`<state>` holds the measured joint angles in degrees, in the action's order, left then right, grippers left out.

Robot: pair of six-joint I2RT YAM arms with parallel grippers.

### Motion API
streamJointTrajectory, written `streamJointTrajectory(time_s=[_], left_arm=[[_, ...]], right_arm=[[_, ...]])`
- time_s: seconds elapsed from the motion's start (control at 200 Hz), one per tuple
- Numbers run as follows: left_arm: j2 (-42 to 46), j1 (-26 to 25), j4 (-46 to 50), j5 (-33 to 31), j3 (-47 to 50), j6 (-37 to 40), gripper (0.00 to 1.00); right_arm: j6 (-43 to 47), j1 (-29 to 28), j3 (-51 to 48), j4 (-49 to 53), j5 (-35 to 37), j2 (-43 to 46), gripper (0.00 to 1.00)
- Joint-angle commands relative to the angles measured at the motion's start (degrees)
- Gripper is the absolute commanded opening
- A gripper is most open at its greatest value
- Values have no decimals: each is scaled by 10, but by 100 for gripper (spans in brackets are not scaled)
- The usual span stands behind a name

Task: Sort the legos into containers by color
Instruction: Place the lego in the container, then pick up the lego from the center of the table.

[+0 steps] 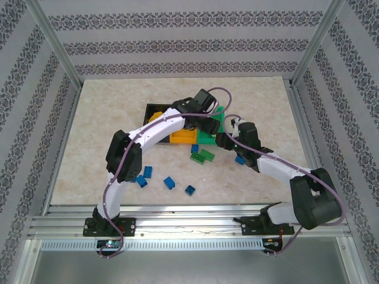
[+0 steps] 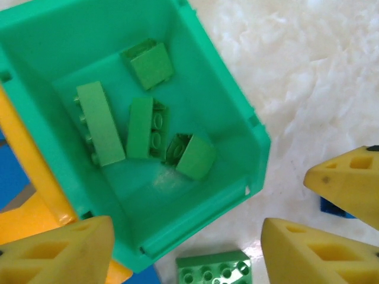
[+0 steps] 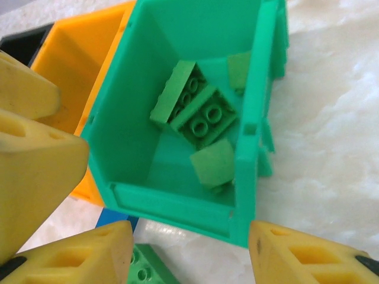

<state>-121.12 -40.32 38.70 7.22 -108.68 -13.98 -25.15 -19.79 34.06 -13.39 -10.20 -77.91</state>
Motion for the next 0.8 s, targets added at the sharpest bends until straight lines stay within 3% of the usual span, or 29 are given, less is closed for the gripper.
streamJointTrajectory(time_s=[0.0,0.195,0.36,0.51,0.794], left_arm=[[87,3,-15,-4,103,-5,68],[240,40,-120,15,330,-55,69],[321,92,-167,46,460,-75,69],[354,130,-192,79,528,-84,69],[384,150,-222,95,597,-90,69]], right_arm=[[1,-24,0,-20,-1,-9,55],[14,-114,-4,5,13,-25,55],[72,-176,63,73,10,-107,55],[113,-197,132,137,32,-158,55],[167,-212,237,252,63,-223,55]])
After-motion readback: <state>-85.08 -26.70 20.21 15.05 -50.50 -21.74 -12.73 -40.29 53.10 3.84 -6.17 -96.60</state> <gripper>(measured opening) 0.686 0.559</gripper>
